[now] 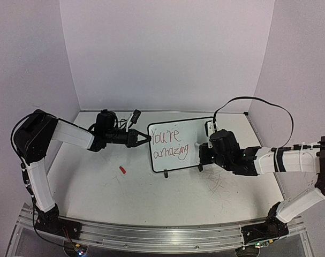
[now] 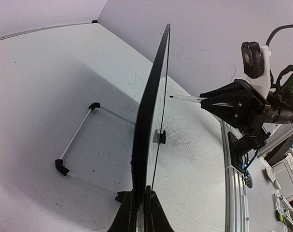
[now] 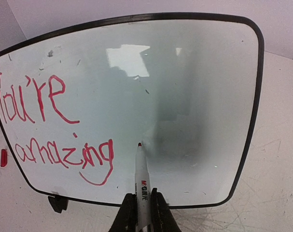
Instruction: Write a sentence on the whiteboard
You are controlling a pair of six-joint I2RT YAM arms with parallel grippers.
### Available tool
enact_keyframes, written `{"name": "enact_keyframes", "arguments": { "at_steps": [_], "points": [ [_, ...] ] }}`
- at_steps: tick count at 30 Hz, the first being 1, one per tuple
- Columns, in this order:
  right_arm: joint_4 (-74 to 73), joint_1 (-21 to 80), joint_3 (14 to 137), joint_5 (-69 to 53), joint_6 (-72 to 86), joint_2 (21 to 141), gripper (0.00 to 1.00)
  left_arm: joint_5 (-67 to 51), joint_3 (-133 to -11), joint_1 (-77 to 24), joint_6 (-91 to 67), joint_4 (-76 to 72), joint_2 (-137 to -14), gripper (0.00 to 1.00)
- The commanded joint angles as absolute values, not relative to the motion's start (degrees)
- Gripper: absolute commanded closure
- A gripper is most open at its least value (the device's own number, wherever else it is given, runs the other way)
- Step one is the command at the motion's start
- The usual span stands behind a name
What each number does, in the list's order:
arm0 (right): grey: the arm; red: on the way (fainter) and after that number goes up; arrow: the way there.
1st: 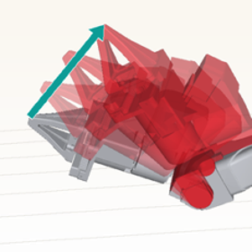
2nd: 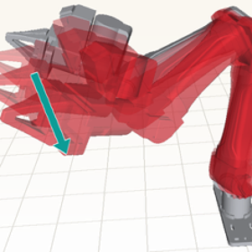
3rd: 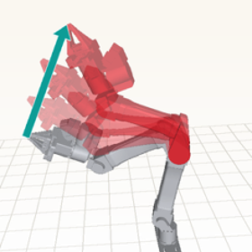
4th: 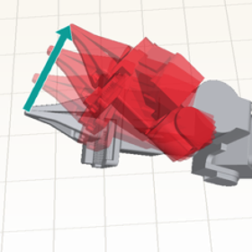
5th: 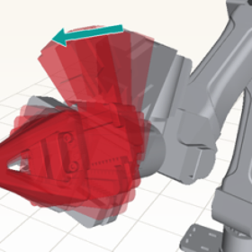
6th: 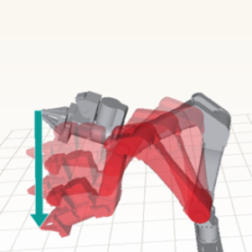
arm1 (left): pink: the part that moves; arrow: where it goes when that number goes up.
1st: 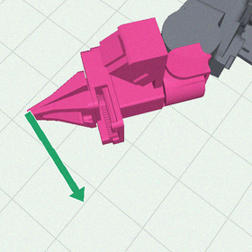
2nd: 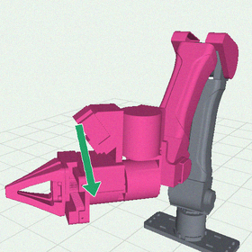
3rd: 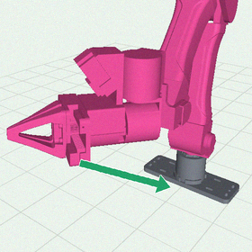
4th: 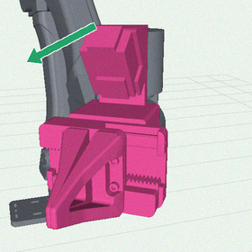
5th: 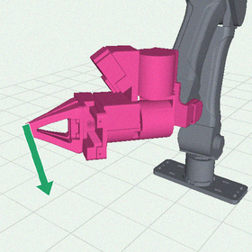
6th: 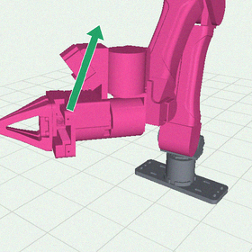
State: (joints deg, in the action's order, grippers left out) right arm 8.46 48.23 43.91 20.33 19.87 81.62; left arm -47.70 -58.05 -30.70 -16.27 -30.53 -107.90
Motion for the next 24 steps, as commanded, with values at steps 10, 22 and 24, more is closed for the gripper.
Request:
{"name": "enact_keyframes", "arguments": {
  "at_steps": [10,22,24],
  "points": [
    [11.4,47.4,46.9,22.5,19.9,84.2,1.00,-47.9,-59.2,-31.2,-14.6,-27.3,-107.0,1.00],
    [10.6,47.4,44.7,21.1,22.2,84.6,1.00,-47.9,-59.3,-31.2,-14.5,-27.2,-106.9,1.00],
    [10.5,47.4,44.3,20.9,22.6,84.7,1.00,-48.0,-59.3,-31.1,-14.5,-27.2,-106.9,1.00]
  ]
}}
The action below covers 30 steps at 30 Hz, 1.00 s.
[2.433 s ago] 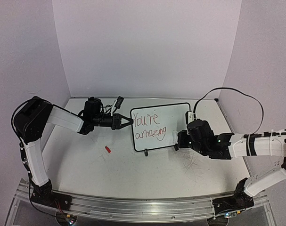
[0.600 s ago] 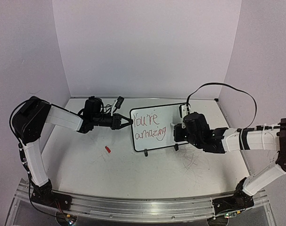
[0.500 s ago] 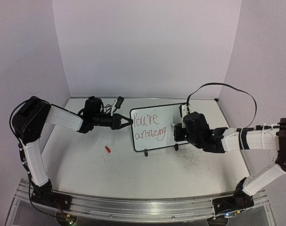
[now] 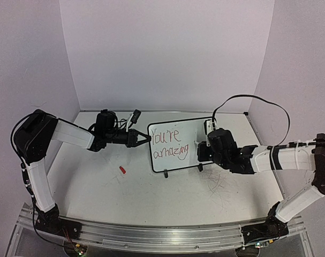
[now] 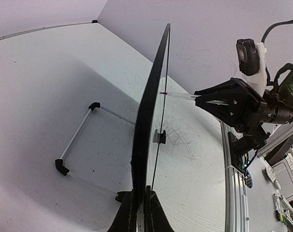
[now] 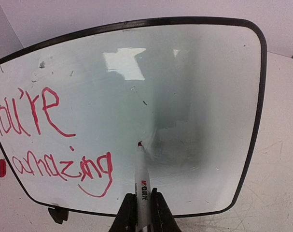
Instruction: Write a sentence on the whiteboard
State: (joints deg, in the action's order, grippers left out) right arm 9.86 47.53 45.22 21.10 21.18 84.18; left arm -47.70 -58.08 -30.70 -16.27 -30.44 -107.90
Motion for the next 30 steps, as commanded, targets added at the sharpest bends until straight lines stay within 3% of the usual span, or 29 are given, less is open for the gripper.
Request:
{"name": "enact_keyframes", "arguments": {
  "at_steps": [1,25,30],
  "points": [
    [10.4,47.4,44.1,20.9,22.8,84.7,1.00,-47.9,-59.2,-31.1,-14.5,-27.2,-106.9,1.00],
    [9.4,47.4,38.4,22.8,27.3,80.1,1.00,-48.1,-59.3,-31.2,-14.6,-27.1,-107.1,1.00],
    [14.8,47.4,37.7,16.2,22.0,77.4,1.00,-48.2,-59.5,-31.2,-14.6,-27.2,-107.1,1.00]
  ]
}}
